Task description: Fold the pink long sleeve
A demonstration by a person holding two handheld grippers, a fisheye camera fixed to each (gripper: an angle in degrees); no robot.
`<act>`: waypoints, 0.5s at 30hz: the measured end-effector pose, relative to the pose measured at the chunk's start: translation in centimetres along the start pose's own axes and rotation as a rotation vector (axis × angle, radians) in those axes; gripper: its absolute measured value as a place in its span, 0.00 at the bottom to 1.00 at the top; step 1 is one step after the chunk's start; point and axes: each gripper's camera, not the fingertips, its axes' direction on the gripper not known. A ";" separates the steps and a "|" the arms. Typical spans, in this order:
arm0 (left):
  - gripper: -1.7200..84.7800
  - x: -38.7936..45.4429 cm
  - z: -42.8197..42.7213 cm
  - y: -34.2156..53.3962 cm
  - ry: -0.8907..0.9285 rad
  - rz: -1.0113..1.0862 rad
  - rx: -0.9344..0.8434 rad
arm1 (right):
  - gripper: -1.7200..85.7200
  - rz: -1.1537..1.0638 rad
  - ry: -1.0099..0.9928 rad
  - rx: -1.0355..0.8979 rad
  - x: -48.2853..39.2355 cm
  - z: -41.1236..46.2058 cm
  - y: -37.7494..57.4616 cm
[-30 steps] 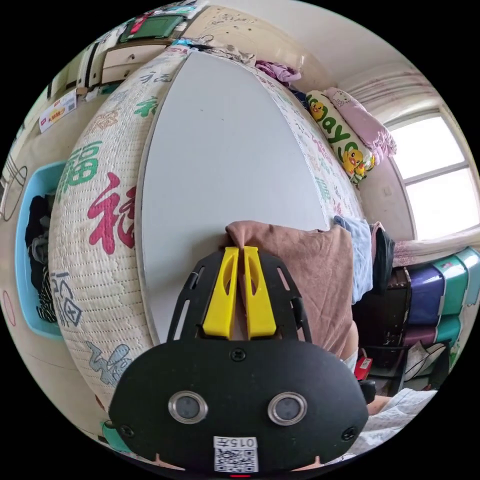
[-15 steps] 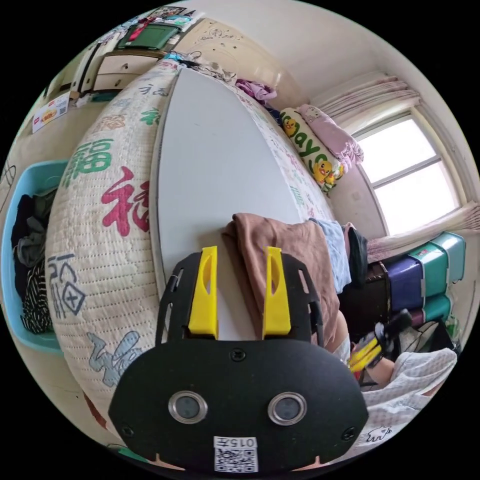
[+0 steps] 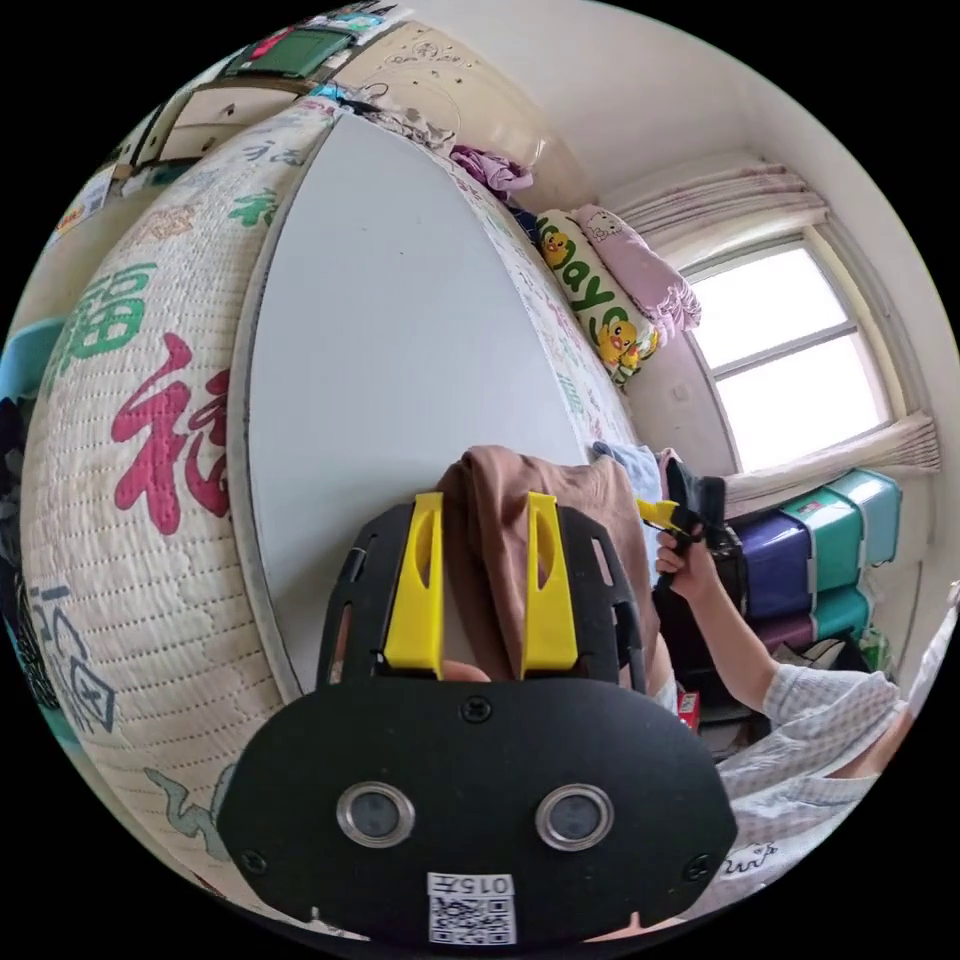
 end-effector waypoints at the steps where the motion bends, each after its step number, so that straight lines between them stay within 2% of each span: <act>1: 0.14 -0.8 0.5 -0.1 0.035 -0.007 -0.023 | 0.27 0.013 -0.031 -0.028 0.9 1.3 -0.3; 4: 0.12 -2.5 1.8 -0.2 0.092 -0.049 -0.073 | 0.19 0.084 -0.135 -0.012 3.2 3.0 0.0; 8: 0.10 -2.9 2.2 1.1 0.038 -0.035 -0.038 | 0.14 0.122 -0.148 0.022 4.8 3.9 1.3; 11: 0.09 -1.8 1.2 3.2 0.085 0.021 0.044 | 0.12 0.045 -0.136 0.075 3.7 2.9 3.1; 15: 0.08 4.5 -1.9 6.9 0.122 0.253 0.146 | 0.12 -0.134 -0.178 0.246 -0.1 -1.6 8.4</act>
